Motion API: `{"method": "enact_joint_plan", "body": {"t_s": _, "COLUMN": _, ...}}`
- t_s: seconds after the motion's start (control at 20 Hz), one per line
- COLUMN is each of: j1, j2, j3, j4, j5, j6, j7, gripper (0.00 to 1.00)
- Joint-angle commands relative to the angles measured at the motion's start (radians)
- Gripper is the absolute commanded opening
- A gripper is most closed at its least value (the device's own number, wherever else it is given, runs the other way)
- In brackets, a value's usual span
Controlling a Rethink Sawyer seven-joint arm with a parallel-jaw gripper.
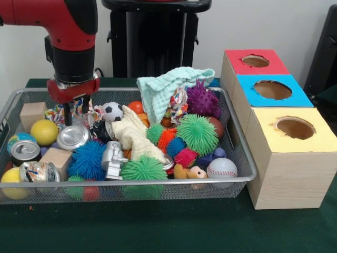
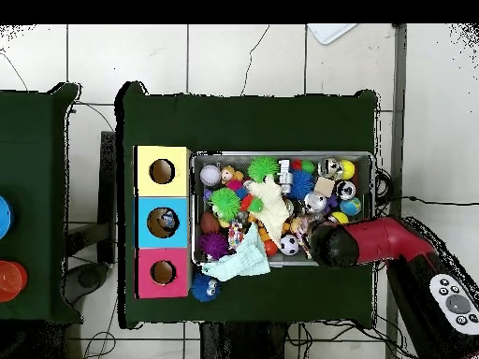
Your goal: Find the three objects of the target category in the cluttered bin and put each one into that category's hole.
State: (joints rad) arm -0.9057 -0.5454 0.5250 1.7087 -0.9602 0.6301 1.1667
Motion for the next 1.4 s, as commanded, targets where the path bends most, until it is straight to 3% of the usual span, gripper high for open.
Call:
{"method": "enact_joint_plan", "body": {"t_s": 0.05, "j1": 0.043, "j2": 0.096, "j3": -0.049, "j4": -0.063, "j5": -0.081, "j6": -0.093, "j7": 0.074, "gripper": 0.00}}
{"method": "enact_joint_plan", "body": {"t_s": 0.5, "j1": 0.041, "j2": -0.006, "j3": -0.051, "j4": 0.021, "j5": 0.007, "j6": -0.030, "j7": 0.043, "gripper": 0.00}}
{"method": "enact_joint_plan", "body": {"t_s": 0.75, "j1": 0.036, "j2": -0.116, "j3": -0.046, "j4": 0.106, "j5": 0.091, "j6": 0.058, "j7": 0.032, "gripper": 0.00}}
{"method": "enact_joint_plan", "body": {"t_s": 1.4, "j1": 0.056, "j2": -0.165, "j3": -0.086, "j4": 0.140, "j5": 0.163, "j6": 0.106, "j7": 0.017, "gripper": 0.00}}
